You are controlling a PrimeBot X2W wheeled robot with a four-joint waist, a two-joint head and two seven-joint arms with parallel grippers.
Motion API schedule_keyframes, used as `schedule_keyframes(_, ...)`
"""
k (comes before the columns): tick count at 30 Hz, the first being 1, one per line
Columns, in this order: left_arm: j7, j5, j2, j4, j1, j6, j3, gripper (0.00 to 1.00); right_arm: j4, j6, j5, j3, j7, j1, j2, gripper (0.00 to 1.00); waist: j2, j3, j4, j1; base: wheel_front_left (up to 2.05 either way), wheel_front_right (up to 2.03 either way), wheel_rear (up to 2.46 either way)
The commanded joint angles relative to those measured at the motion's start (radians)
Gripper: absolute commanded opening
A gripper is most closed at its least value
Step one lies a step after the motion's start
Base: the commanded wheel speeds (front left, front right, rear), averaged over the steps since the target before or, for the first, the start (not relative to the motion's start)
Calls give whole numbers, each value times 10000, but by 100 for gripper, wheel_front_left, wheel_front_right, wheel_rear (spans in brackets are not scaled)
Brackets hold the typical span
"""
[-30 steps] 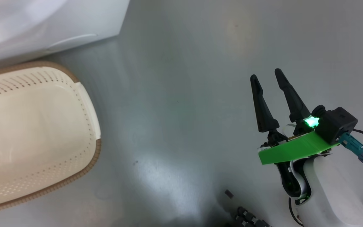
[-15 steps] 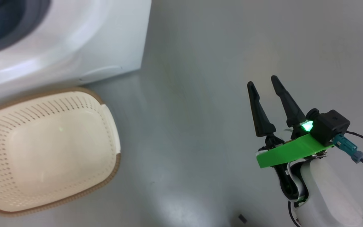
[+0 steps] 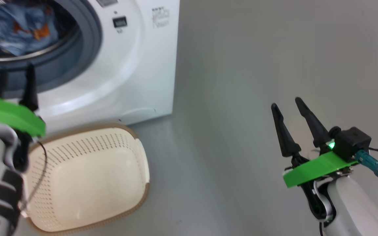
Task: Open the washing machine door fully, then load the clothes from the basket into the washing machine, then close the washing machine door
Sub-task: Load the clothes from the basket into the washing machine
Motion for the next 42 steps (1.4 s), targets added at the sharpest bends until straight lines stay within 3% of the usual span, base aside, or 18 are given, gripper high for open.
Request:
schedule_keyframes(1,-116,-101,393,-320,316,-4,337,100,-146,44,126,180,-78,243,-156,100,0,-1105,566,3,0,0,0)
schedule_keyframes(12,-137,911,256,-3729,4013,712,2003,100,13,44,373,366,-78,920,-523,100,0,-2304,1099,3,0,0,0)
schedule_keyframes(23,-138,1629,-509,-6615,6937,1428,2907,100,-180,44,345,255,-78,1268,-626,100,0,-2712,1497,3,0,0,0)
schedule_keyframes(42,-139,2541,-1001,-7447,7799,1385,3318,100,-160,44,342,327,-78,1255,-662,100,0,-2802,1515,3,0,0,0)
